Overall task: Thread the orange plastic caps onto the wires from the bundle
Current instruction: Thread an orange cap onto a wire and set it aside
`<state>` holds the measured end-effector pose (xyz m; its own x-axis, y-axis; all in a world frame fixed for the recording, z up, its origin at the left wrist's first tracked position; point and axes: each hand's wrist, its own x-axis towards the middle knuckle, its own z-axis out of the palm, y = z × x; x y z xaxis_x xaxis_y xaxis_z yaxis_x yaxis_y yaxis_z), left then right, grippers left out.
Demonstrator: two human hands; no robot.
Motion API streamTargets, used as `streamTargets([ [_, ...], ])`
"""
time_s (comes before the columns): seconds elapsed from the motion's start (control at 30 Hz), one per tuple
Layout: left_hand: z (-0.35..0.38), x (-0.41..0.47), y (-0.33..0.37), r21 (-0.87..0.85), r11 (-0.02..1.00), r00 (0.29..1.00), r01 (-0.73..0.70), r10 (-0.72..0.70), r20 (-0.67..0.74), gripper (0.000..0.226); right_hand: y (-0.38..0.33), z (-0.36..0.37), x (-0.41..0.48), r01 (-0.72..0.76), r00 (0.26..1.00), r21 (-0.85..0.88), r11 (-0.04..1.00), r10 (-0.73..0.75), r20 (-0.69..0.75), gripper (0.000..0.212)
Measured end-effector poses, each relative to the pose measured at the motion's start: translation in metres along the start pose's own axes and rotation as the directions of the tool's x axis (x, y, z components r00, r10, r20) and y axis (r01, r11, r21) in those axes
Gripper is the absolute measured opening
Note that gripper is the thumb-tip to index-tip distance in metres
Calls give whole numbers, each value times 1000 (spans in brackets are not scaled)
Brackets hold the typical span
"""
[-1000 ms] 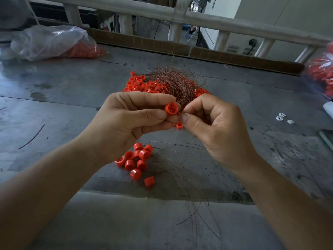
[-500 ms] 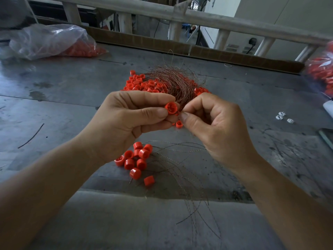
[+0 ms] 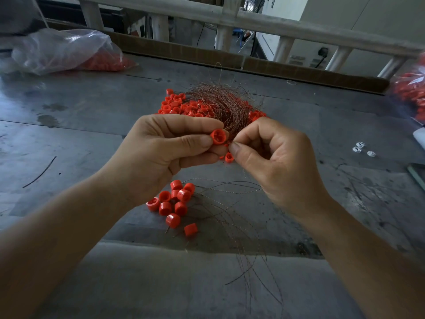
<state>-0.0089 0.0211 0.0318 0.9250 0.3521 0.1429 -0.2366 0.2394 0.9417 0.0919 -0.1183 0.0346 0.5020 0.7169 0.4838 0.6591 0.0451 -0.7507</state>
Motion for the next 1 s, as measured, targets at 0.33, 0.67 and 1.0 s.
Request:
streamTargets([
  [0.33,1,0,0,14,1000,1000,0,0,-5,24,-1,0,-1,38,999,-32,999,-38,-11,11],
  [0.67,2,-1,1,23,1000,1000,18,-17,-13,22,-2,0,-2,107,993,-135,985,-111,-24,10],
  [1.0,3,-2,0,38,999,1000,17,-16,-10,21,-2,-1,-2,190,979,-298,936,-201,-9,9],
])
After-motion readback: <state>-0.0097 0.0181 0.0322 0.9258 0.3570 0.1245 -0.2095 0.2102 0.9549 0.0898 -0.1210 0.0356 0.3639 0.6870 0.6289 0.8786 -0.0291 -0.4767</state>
